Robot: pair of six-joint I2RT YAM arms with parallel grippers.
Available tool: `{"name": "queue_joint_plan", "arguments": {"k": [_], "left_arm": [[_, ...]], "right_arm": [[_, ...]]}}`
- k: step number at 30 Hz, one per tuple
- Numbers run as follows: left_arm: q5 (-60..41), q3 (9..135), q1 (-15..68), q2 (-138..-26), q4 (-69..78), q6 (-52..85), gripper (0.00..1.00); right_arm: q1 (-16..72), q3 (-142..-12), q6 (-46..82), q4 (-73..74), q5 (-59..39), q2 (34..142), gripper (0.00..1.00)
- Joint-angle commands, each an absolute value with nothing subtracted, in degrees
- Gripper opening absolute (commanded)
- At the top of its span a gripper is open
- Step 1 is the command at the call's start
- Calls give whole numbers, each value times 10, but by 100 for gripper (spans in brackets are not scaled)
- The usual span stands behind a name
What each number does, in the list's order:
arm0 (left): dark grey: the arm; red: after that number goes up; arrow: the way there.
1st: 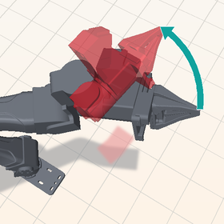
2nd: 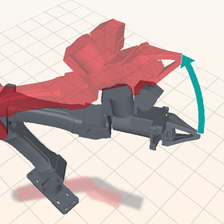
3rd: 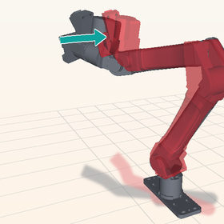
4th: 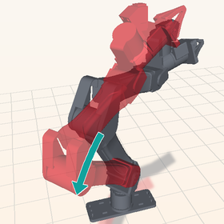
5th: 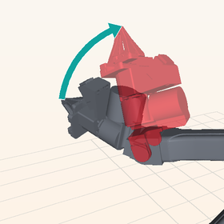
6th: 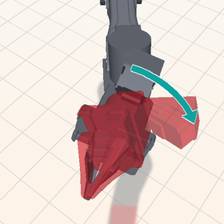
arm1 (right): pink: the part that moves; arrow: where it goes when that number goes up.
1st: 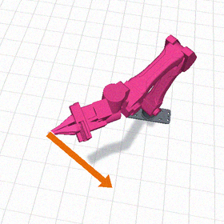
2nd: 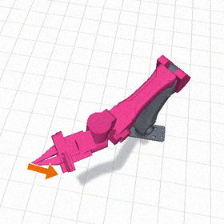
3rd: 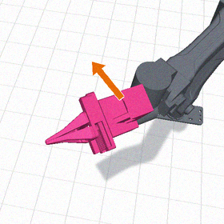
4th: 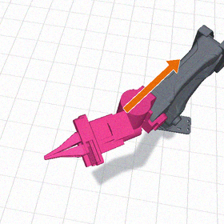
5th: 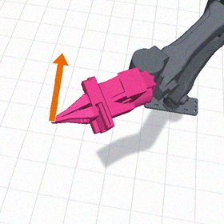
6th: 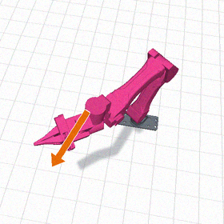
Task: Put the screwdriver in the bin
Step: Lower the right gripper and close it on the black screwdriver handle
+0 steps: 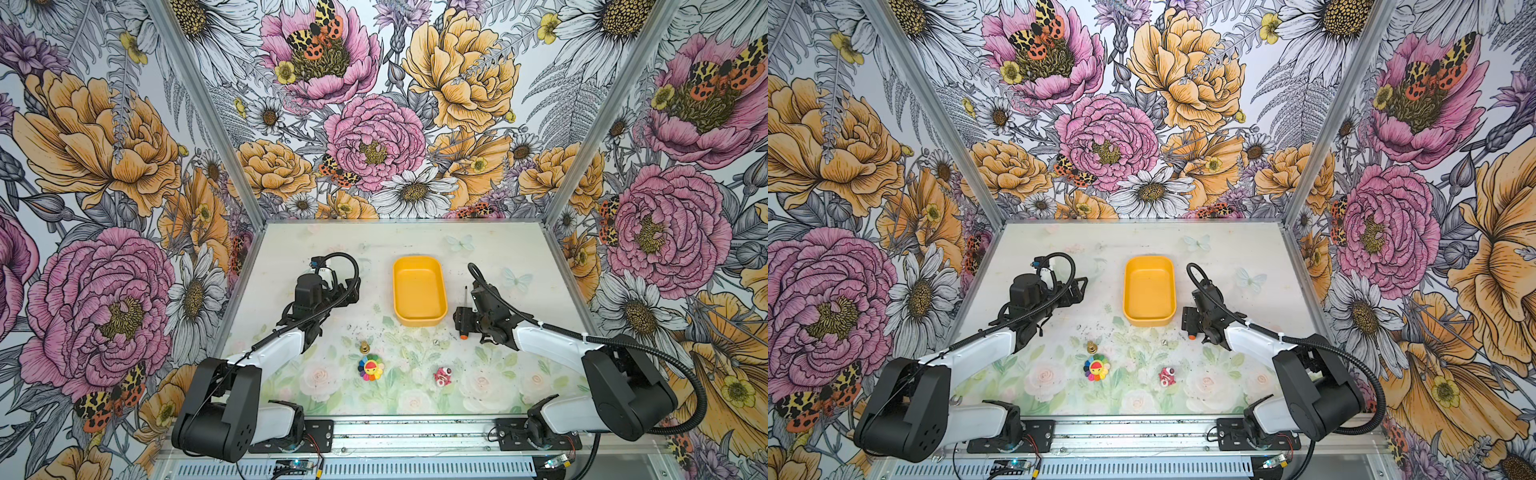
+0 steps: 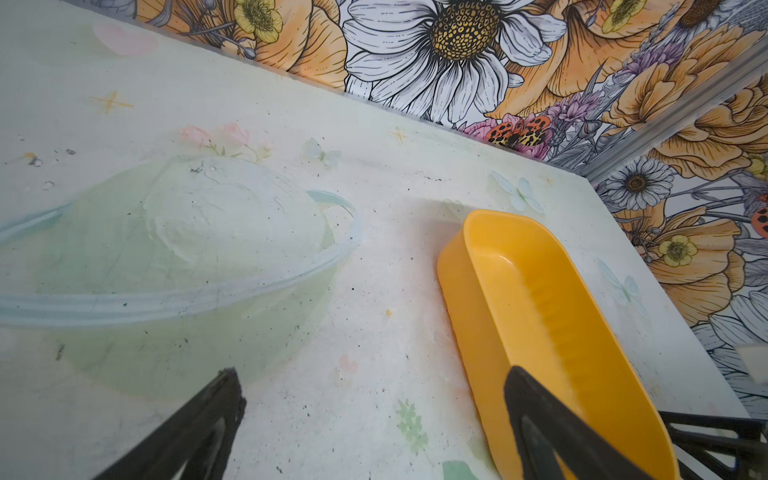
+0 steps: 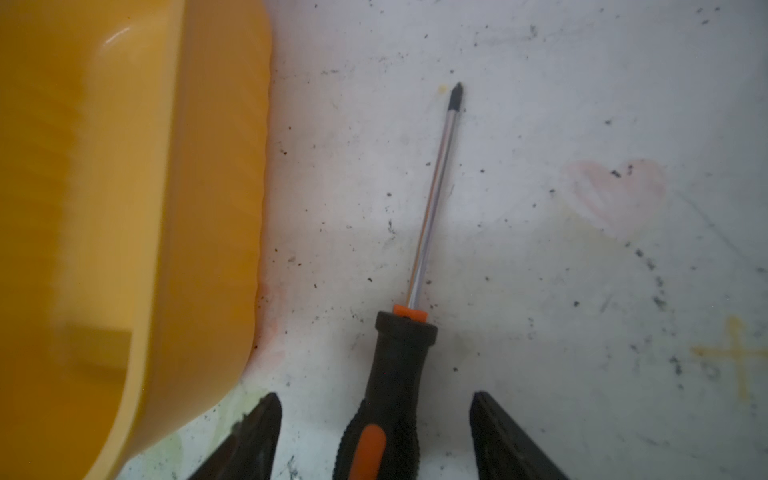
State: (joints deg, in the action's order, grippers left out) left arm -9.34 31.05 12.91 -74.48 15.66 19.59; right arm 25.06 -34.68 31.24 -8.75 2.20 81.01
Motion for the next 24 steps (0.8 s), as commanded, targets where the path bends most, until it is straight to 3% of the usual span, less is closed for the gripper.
{"name": "queue_joint_plan", "arguments": {"k": [1, 19, 24], "left_arm": [[-113, 327, 128, -742, 142, 193, 99], [-109, 320, 124, -708, 114, 193, 99], [-111, 314, 120, -700, 114, 193, 99]], "right_arm": [[256, -363, 326, -106, 45, 825, 68], [261, -369, 329, -116, 45, 844, 43], [262, -378, 329, -122, 29, 862, 27]]}}
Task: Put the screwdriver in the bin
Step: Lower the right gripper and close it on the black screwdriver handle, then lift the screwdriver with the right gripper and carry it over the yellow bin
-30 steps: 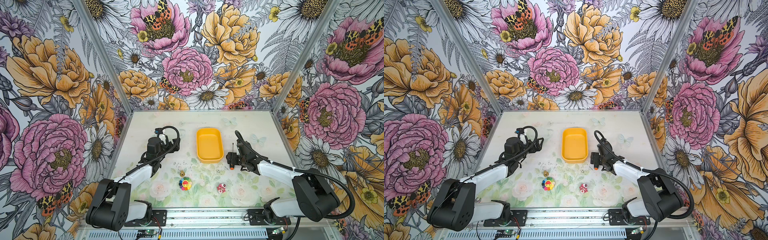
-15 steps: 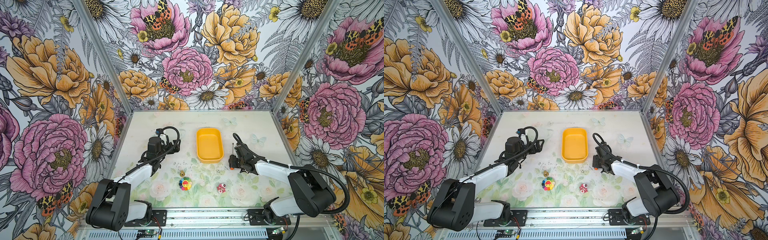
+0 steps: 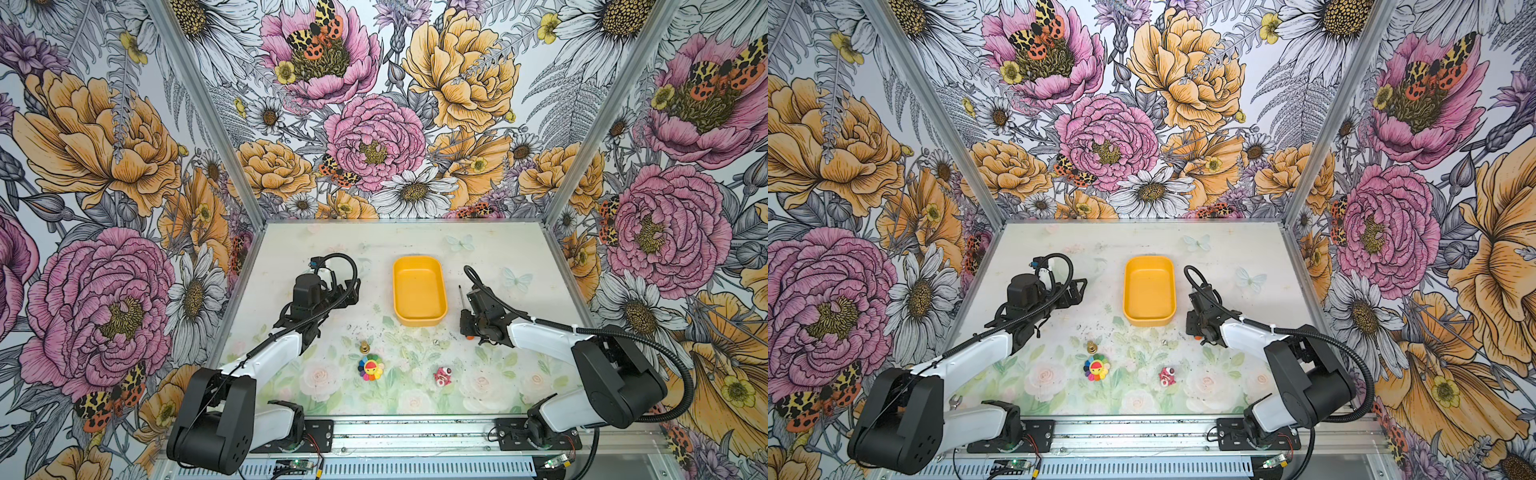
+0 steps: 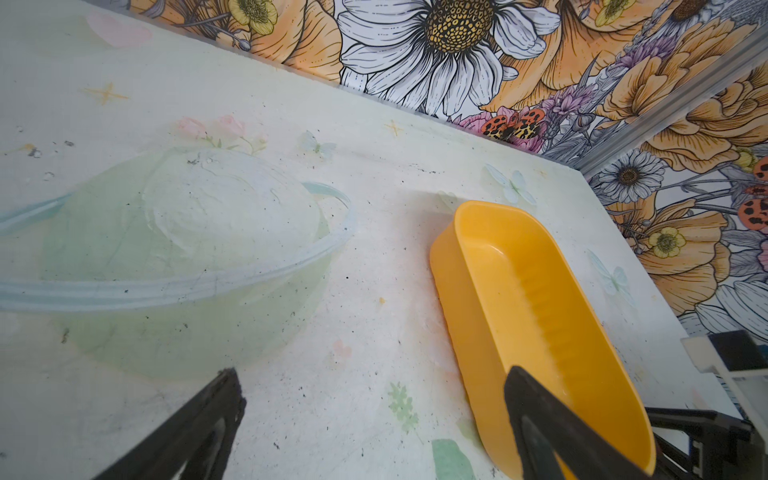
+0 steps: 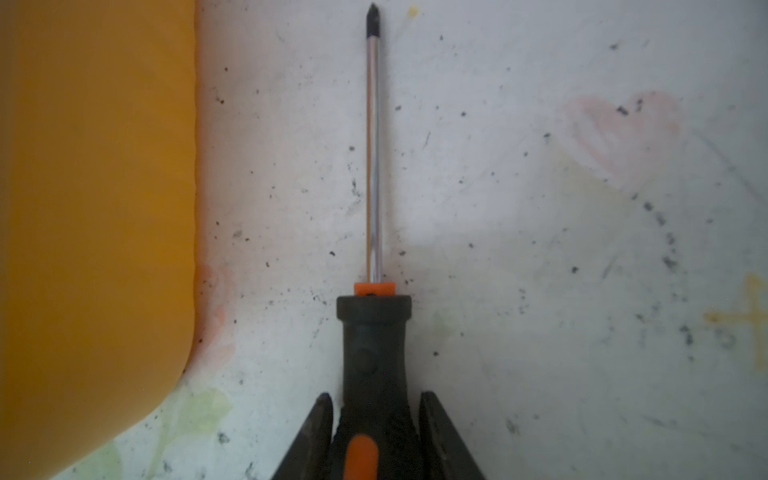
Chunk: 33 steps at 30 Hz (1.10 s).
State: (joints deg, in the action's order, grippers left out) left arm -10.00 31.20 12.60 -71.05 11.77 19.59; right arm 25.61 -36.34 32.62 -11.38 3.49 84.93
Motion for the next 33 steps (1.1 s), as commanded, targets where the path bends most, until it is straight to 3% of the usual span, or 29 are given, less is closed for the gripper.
{"name": "queue_joint_plan", "arguments": {"k": [1, 4, 12, 17, 27, 33], "left_arm": [[-113, 314, 119, -700, 112, 193, 99], [-117, 314, 116, -699, 109, 192, 99], [-131, 313, 109, -692, 103, 190, 99], [-132, 314, 106, -690, 103, 189, 99], [-138, 311, 106, -683, 105, 200, 99], [-141, 315, 99, -667, 84, 192, 99]], "right_arm": [[261, -381, 329, -123, 24, 865, 21], [257, -393, 325, -138, 12, 857, 0], [201, -411, 354, -170, -41, 726, 0], [202, -477, 391, -175, -2, 678, 0], [341, -681, 386, -175, 158, 833, 0], [383, -738, 436, -205, 155, 937, 0]]}}
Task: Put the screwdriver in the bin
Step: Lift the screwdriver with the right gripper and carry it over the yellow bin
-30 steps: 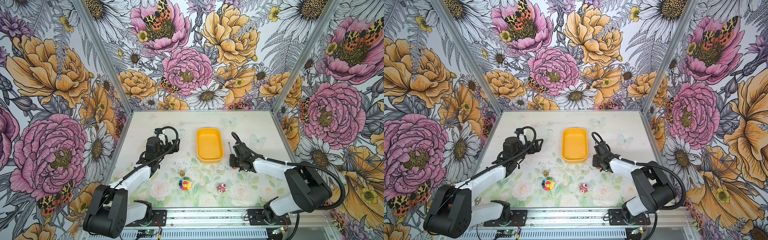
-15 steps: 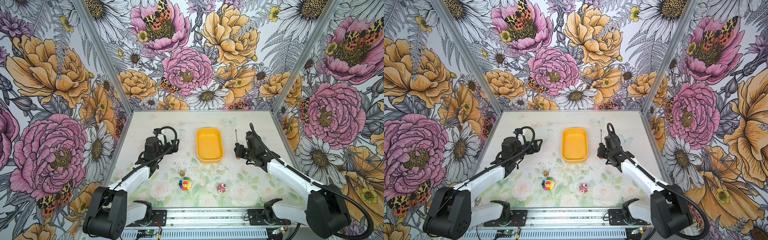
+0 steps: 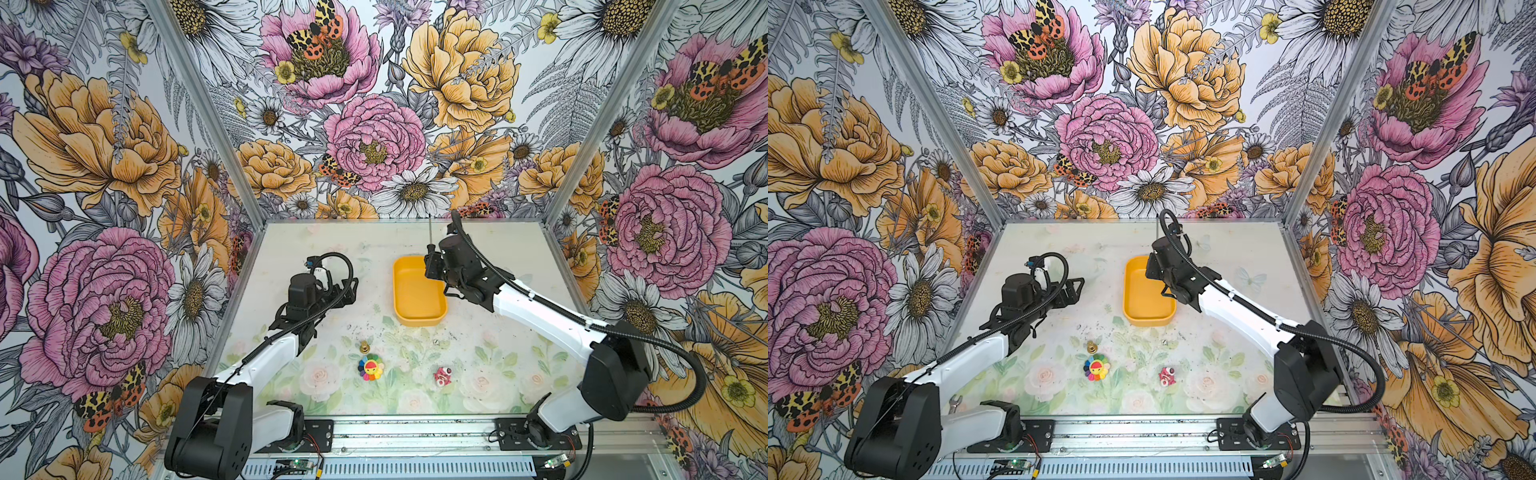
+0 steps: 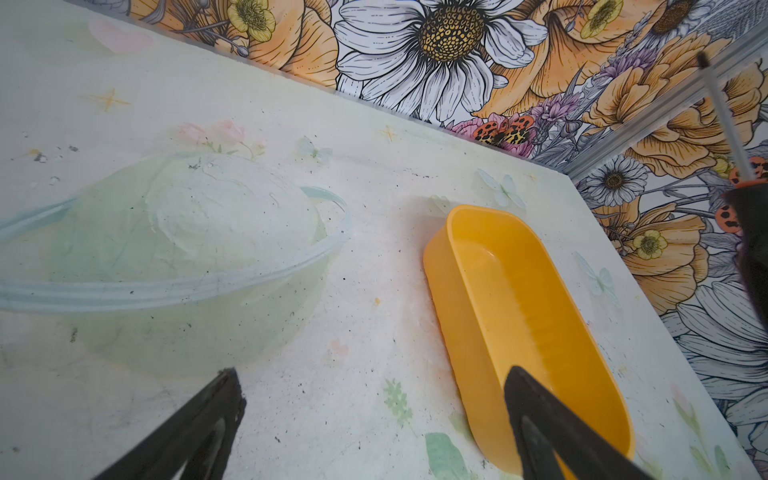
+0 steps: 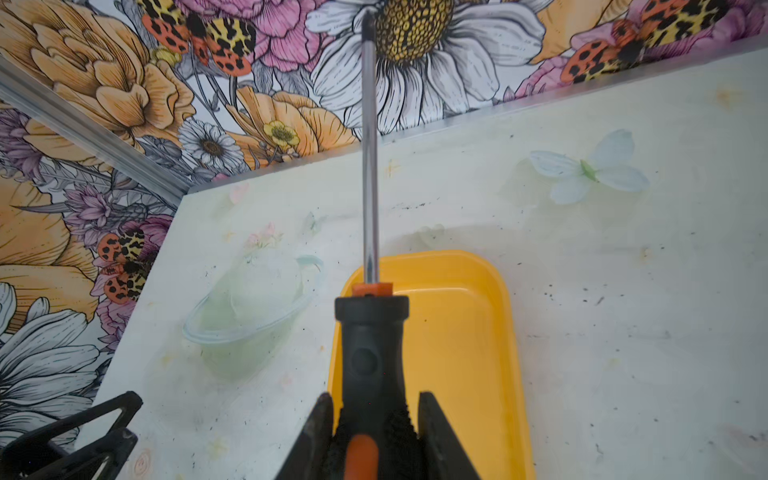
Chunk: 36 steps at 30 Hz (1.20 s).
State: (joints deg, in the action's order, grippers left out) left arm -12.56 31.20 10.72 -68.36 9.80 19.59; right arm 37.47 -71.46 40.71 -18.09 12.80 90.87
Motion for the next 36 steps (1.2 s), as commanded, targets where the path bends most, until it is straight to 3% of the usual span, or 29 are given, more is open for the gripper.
{"name": "queue_joint_plan", "arguments": {"k": [1, 9, 36], "left_arm": [[-140, 316, 97, -664, 80, 191, 99], [-144, 315, 85, -657, 74, 188, 99], [-143, 306, 75, -652, 68, 184, 99]], "right_arm": [[388, -743, 441, -214, 156, 949, 0], [402, -773, 456, -291, 149, 1023, 0], [402, -807, 452, -292, 127, 1151, 0]]}}
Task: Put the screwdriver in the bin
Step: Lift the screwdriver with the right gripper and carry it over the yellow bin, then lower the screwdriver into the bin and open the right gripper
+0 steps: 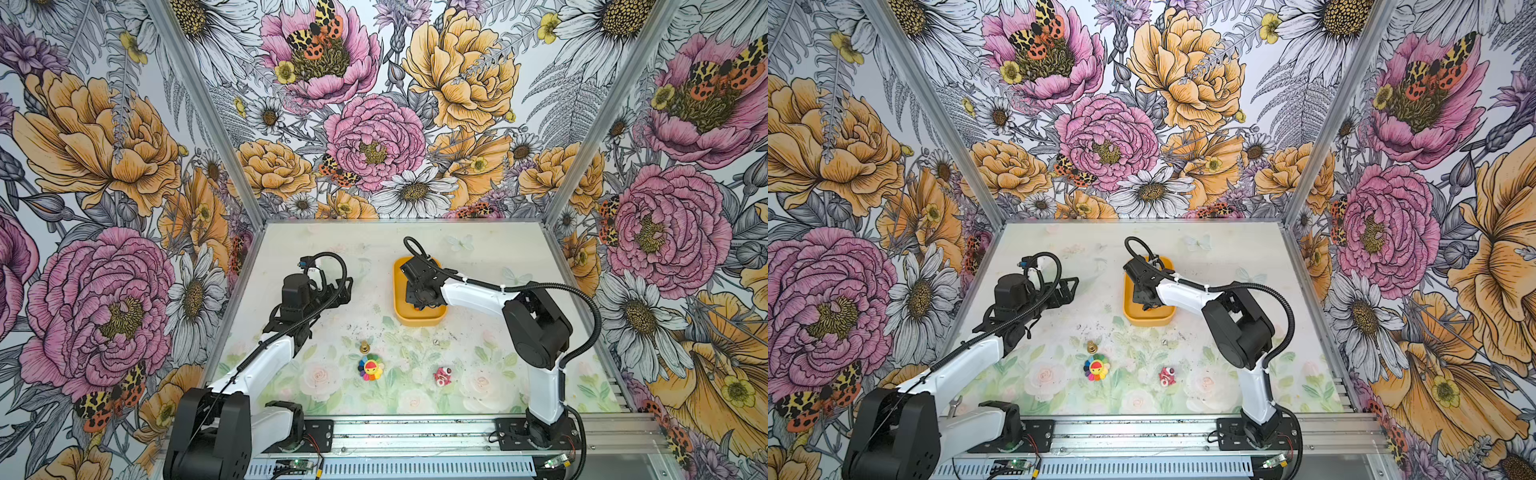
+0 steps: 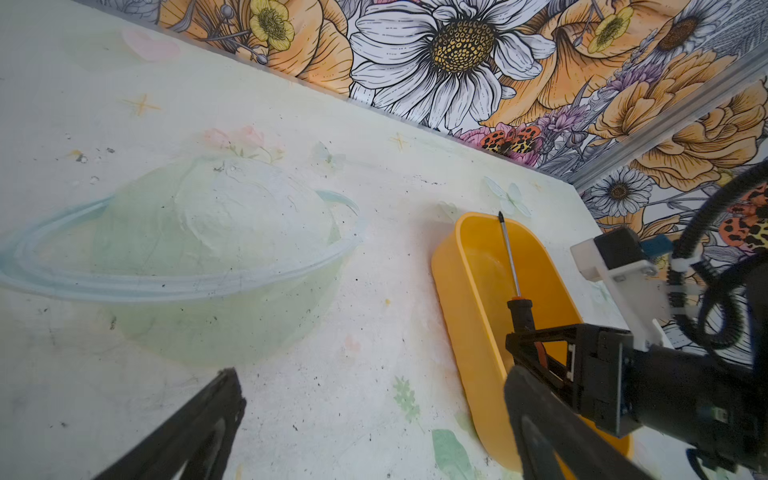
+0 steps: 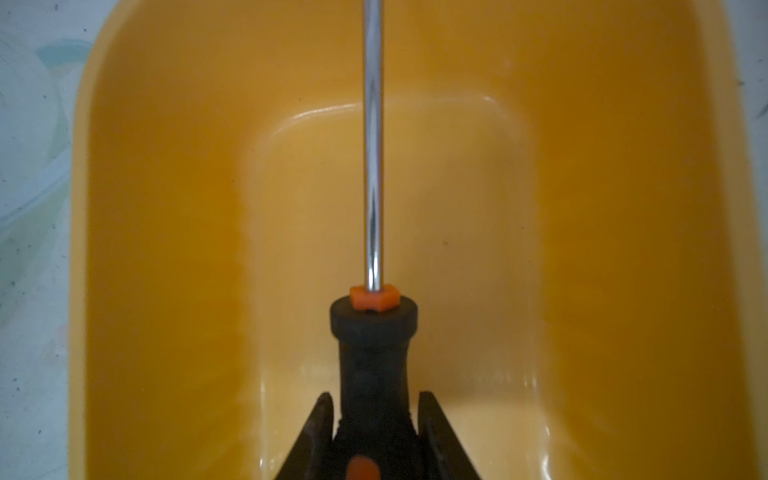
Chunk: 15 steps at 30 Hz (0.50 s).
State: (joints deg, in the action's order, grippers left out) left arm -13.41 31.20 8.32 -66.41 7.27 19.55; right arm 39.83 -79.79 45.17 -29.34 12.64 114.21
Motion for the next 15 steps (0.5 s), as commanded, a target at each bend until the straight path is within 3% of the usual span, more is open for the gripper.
{"name": "queue_joint_plan", "arguments": {"k": [1, 15], "left_arm": [[-142, 305, 76, -652, 68, 184, 99], [-142, 299, 69, -648, 69, 183, 99]], "right_arm": [[401, -805, 452, -291, 128, 1149, 0], [405, -767, 456, -291, 127, 1116, 0]]}}
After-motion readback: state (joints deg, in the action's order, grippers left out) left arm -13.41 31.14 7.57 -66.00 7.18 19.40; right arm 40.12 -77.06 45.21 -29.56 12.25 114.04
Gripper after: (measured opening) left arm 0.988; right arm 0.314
